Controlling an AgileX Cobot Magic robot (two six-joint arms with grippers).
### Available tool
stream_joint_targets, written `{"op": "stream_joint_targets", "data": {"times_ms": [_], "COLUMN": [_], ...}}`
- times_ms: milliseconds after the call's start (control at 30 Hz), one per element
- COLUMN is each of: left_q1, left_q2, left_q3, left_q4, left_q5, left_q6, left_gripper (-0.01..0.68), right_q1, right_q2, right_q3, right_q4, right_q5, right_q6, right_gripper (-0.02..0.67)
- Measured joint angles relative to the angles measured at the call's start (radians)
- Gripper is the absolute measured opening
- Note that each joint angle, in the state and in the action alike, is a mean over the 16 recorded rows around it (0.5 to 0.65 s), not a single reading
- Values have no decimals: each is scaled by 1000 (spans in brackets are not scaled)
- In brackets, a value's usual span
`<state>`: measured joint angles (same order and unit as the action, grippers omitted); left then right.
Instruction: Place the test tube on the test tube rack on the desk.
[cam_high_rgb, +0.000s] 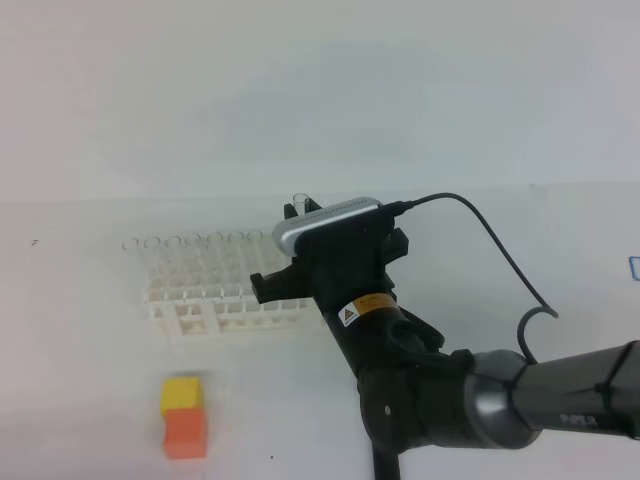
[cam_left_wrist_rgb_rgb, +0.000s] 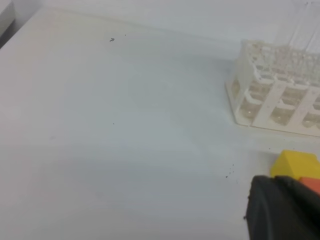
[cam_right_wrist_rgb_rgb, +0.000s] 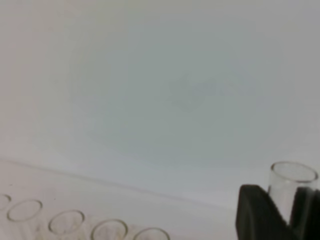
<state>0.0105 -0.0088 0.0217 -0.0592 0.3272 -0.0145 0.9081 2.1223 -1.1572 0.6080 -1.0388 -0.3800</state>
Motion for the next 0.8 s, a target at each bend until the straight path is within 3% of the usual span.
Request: {"op": "stream_joint_targets", "data": {"times_ms": [800], "left_q1": [0], "left_q2": [1], "left_q3": [-14], "left_q4": [0], "left_q5": [0], "left_q6": [0], "left_gripper": [-1], "right_q1": [0], "right_q2": [36], "right_q3": [0], "right_q4": [41], "right_q5": [-6], "right_q6": [-34], "right_gripper": [125]}}
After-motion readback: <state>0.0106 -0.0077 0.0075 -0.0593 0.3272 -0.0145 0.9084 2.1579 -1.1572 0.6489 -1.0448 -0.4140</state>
